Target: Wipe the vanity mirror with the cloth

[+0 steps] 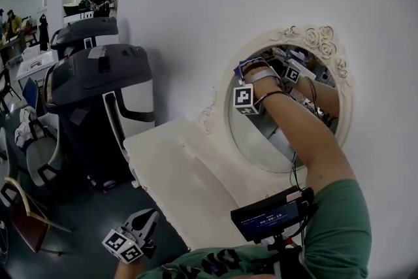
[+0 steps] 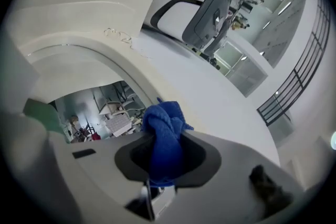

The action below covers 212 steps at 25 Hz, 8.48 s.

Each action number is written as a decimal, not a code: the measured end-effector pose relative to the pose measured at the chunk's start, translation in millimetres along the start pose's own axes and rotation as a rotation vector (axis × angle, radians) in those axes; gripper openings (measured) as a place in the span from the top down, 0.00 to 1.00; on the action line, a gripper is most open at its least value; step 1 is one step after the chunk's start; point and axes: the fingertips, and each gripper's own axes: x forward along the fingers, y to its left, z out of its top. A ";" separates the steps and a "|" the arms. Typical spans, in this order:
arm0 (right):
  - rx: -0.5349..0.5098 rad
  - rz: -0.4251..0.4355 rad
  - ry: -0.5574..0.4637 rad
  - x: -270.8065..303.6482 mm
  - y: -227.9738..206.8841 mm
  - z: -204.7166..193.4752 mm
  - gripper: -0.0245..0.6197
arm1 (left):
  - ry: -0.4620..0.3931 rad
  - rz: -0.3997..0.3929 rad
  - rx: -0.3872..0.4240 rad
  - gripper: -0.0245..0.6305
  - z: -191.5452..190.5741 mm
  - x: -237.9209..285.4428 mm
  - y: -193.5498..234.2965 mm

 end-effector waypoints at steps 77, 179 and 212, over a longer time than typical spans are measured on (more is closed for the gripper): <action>-0.005 0.074 0.058 2.6 22.4 9.8 0.85 | 0.079 -0.096 -0.014 0.95 26.8 -0.2 57.1; 0.120 0.195 0.031 -1.4 31.4 45.9 0.85 | 0.047 0.007 -0.061 0.95 7.6 -81.7 66.9; 0.019 0.989 0.103 -256.8 326.3 -70.8 0.85 | 0.089 -0.245 0.005 0.95 -8.1 11.8 -74.4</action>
